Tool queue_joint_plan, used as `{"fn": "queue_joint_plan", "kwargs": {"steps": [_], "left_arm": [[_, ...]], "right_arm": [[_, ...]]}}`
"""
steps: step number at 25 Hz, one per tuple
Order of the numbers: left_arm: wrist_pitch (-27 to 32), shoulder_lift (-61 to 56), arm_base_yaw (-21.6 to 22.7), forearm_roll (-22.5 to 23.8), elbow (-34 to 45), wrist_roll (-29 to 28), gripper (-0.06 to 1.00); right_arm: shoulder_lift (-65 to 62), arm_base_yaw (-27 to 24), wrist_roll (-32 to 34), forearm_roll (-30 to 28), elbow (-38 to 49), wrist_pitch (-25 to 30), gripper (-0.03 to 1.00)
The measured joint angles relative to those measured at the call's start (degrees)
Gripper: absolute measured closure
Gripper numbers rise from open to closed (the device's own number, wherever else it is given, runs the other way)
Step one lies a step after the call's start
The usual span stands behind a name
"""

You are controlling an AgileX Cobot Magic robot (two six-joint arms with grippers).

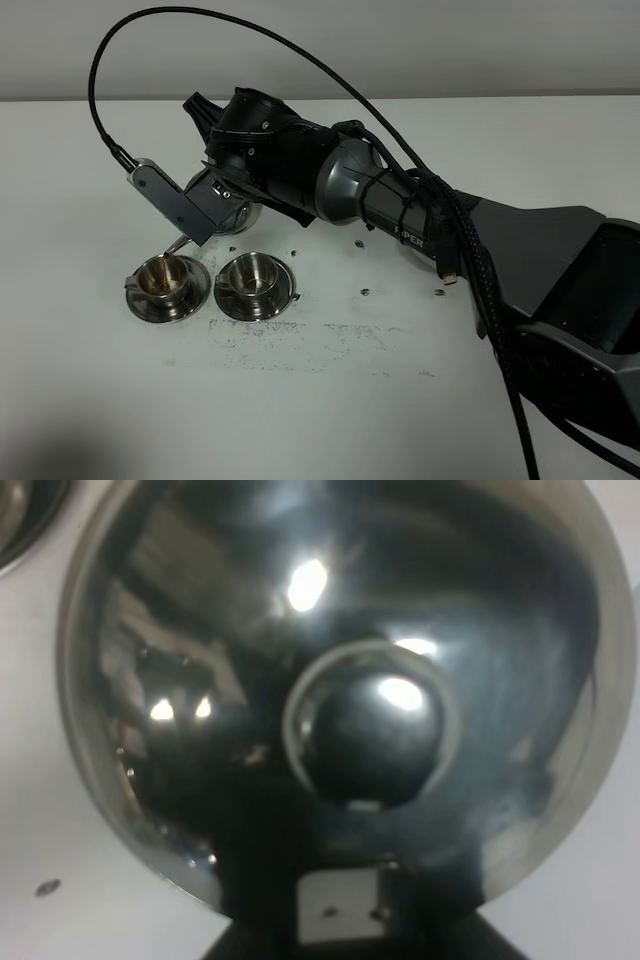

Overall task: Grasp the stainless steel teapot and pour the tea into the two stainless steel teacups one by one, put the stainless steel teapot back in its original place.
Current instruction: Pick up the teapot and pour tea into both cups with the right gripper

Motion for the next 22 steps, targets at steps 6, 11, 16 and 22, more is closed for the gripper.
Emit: {"fn": "queue_joint_plan", "kwargs": {"steps": [6,11,16,22], "left_arm": [[0.0,0.0,0.0,0.0,0.0,0.0,0.47],[0.0,0.0,0.0,0.0,0.0,-0.1,0.47],[0.0,0.0,0.0,0.0,0.0,-0.1,0.47],[0.0,0.0,0.0,0.0,0.0,-0.1,0.47]], "right_arm": [[0.0,0.2,0.0,-0.9,0.0,-0.3,0.79],[0.5,0.2,0.0,-1.4,0.0,-0.3,0.79],[0.7,0.2,0.0,-1.6,0.0,-0.3,0.79],[0.7,1.5,0.0,-3.2,0.0,-0.4,0.79]]}}
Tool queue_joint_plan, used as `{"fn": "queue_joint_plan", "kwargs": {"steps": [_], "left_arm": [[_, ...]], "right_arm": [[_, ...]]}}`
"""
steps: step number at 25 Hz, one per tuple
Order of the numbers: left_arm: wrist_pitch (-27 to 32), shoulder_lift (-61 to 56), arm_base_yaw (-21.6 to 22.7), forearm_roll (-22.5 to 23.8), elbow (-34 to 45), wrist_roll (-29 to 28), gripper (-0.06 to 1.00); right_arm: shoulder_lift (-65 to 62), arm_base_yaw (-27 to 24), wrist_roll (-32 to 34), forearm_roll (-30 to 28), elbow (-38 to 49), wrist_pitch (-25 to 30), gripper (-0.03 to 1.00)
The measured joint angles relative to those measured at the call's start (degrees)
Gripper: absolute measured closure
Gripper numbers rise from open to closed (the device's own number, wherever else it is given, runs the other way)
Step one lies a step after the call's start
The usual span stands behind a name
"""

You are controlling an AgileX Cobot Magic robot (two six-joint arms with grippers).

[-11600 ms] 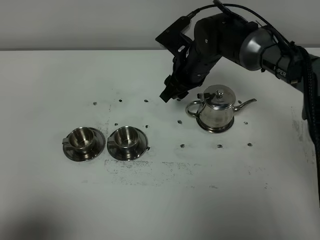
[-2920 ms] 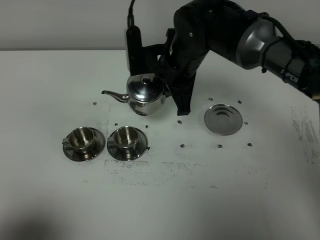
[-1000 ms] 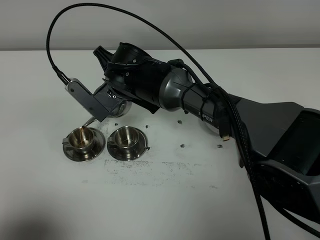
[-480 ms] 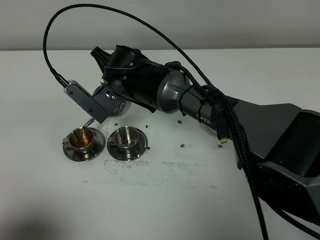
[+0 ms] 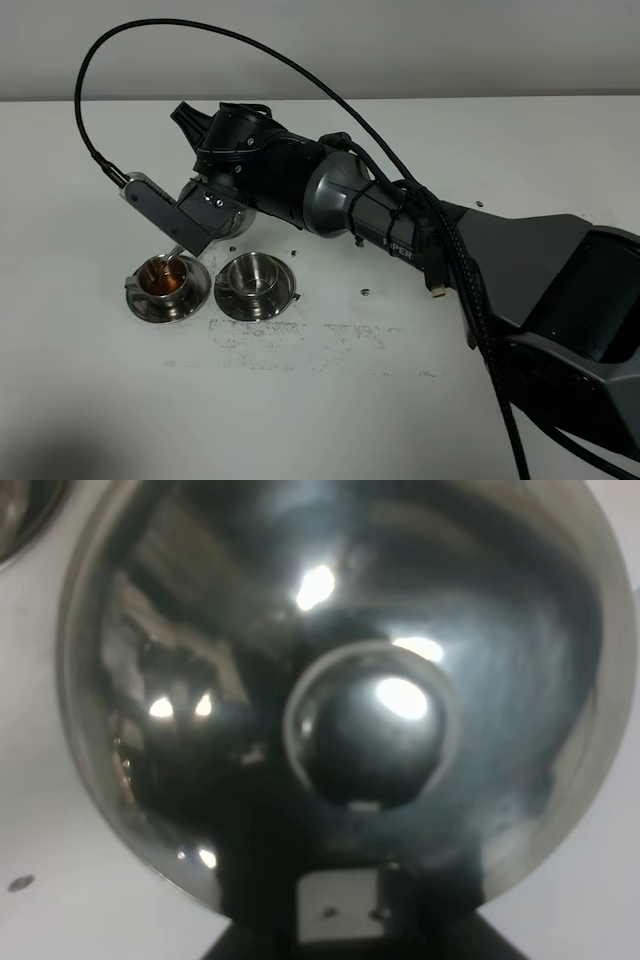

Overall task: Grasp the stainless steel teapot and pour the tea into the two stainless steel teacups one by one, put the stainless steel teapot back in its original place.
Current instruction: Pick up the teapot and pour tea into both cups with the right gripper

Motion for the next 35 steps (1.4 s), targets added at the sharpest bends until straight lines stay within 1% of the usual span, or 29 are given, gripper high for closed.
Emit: {"fn": "queue_joint_plan", "kwargs": {"steps": [16,35], "left_arm": [[0.0,0.0,0.0,0.0,0.0,0.0,0.47],[0.0,0.0,0.0,0.0,0.0,0.1,0.47]], "right_arm": [[0.0,0.7,0.0,-4.5,0.0,-1.6,0.79],[0.0,1.0,0.0,-8.2,0.0,-2.7,0.79]]}}
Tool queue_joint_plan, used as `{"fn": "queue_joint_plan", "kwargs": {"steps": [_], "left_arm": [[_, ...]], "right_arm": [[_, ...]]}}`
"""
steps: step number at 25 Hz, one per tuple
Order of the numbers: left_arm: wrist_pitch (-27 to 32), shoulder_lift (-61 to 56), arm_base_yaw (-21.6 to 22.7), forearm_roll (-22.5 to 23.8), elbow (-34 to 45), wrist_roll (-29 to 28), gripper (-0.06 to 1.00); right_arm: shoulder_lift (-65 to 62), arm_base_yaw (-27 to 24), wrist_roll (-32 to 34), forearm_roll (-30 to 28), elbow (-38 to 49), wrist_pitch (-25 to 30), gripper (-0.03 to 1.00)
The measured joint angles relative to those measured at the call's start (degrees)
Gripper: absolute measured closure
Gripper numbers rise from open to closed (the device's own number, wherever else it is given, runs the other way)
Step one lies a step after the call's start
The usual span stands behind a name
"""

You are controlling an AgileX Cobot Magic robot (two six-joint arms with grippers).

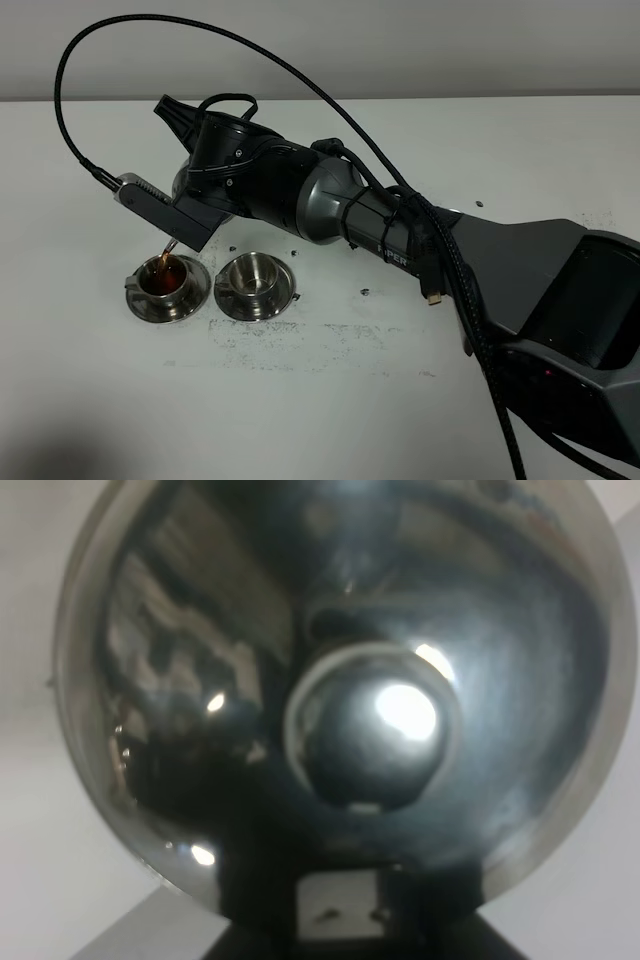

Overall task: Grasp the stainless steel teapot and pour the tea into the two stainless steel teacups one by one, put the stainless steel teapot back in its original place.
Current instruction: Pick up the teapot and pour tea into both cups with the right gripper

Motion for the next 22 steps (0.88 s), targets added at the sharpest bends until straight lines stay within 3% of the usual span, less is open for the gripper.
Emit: {"fn": "queue_joint_plan", "kwargs": {"steps": [22], "left_arm": [[0.0,0.0,0.0,0.0,0.0,0.0,0.47]], "right_arm": [[0.0,-0.1,0.0,1.7,0.0,-0.4,0.79]]}}
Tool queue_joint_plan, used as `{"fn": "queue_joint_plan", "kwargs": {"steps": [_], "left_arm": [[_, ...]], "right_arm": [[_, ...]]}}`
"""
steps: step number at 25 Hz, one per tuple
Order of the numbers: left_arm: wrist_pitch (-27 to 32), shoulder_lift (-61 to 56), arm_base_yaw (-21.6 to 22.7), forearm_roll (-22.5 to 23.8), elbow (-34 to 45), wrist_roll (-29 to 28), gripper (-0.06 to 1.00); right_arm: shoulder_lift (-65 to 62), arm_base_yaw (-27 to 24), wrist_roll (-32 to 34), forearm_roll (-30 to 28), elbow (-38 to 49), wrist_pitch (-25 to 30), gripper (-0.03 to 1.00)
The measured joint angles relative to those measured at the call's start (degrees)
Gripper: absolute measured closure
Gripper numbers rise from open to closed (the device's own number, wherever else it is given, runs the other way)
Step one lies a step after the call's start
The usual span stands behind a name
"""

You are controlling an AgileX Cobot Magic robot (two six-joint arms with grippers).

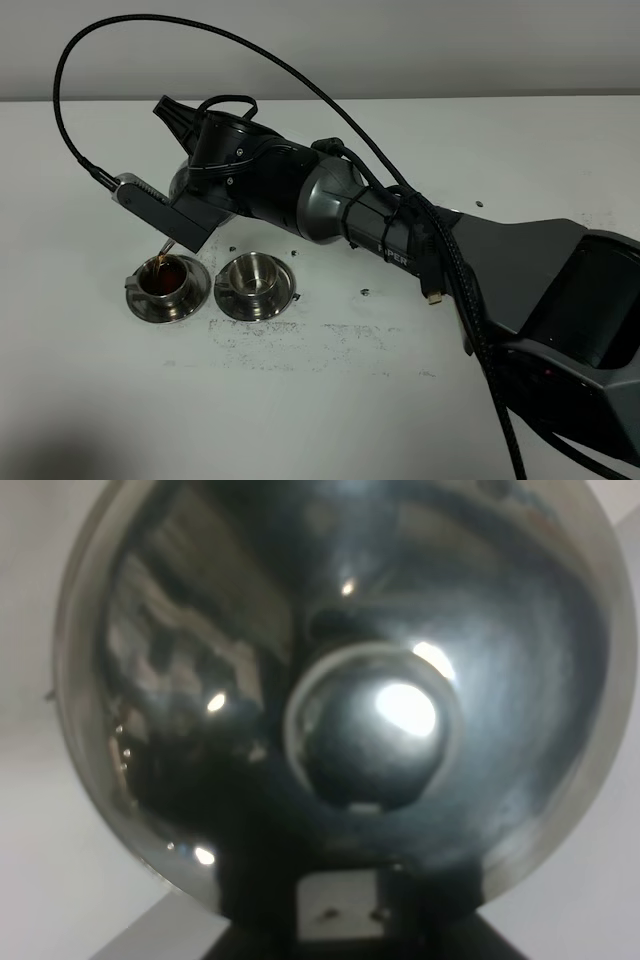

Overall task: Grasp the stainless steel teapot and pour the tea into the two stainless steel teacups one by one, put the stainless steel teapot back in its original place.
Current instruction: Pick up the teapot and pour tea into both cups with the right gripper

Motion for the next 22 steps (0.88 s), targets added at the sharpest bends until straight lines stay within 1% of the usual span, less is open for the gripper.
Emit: {"fn": "queue_joint_plan", "kwargs": {"steps": [5,12,22], "left_arm": [[0.0,0.0,0.0,0.0,0.0,0.0,0.47],[0.0,0.0,0.0,0.0,0.0,0.0,0.47],[0.0,0.0,0.0,0.0,0.0,0.0,0.47]], "right_arm": [[0.0,-0.2,0.1,0.7,0.0,0.0,0.79],[0.0,-1.7,0.6,4.0,0.0,0.0,0.79],[0.0,-3.5,0.9,14.6,0.0,0.7,0.79]]}}
